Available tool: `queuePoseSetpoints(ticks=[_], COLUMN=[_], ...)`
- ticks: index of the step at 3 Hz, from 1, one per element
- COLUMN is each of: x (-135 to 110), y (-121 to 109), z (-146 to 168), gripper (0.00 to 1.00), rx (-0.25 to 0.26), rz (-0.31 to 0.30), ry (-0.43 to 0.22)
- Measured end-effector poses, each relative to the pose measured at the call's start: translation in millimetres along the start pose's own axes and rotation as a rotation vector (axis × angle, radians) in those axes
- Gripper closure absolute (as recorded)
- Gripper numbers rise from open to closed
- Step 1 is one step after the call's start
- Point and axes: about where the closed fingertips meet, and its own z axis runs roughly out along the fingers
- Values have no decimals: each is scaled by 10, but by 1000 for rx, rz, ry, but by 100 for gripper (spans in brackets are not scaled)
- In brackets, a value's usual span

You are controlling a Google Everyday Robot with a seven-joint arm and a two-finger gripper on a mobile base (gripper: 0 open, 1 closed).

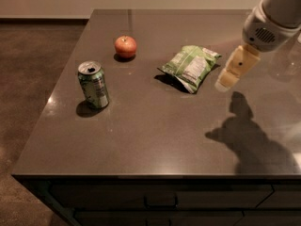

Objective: Pick green jalapeno chip bag

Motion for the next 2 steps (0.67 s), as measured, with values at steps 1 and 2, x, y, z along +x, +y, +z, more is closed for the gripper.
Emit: queuePoseSetpoints(ticks=[1,2], x=[-167,-280], y=[-186,-303], z=[339,669], gripper=[0,0], rx=[41,67], rz=[80,123], ry=[9,27])
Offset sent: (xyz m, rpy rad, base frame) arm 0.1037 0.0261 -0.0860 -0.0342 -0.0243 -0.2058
